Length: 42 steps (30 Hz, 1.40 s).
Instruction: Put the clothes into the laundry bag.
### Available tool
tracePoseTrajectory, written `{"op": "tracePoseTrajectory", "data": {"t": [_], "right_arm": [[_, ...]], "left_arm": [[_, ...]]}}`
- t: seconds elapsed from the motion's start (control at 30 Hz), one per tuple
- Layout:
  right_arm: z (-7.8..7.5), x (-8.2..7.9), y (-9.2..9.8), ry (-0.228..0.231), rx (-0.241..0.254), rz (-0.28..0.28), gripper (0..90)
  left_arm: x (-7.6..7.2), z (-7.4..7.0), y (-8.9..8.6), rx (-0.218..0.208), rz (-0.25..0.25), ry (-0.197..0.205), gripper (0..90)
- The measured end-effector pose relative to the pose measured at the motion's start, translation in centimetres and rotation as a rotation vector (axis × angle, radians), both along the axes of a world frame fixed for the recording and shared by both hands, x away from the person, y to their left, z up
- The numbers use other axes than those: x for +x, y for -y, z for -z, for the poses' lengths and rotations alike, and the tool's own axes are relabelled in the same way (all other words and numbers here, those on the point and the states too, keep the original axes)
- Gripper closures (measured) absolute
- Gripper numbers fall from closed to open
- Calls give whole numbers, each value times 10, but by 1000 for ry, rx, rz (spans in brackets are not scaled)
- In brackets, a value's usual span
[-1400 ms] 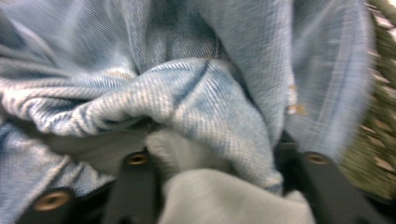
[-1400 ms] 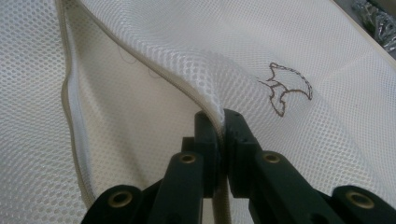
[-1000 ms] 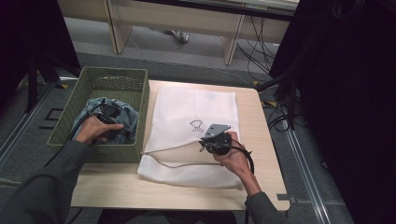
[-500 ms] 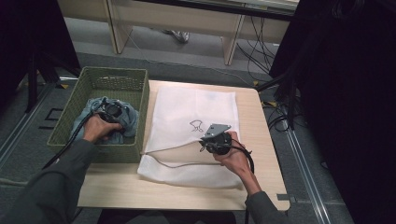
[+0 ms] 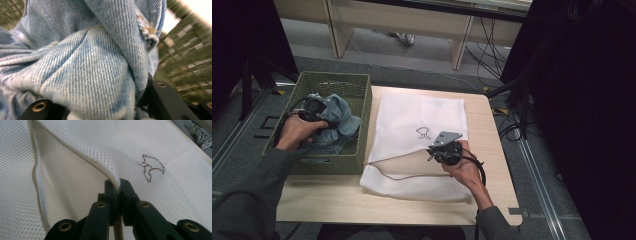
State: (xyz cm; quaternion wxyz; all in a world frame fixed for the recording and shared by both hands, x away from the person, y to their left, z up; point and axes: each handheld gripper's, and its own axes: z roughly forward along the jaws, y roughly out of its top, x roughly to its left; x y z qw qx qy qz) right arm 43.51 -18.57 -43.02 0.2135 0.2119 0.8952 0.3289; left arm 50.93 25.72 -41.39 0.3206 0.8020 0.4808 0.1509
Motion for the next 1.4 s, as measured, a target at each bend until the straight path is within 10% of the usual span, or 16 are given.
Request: {"op": "tracePoseTrajectory", "data": {"t": [0.27,1.4], "right_arm": [[-5,0,2,-5,20,25,864],[-11,4,3,10,32,24,865]], "left_arm": [[-20,-43,-15,-87,36,70,655],[-84,-160,-30,-190,124,317,660]]}}
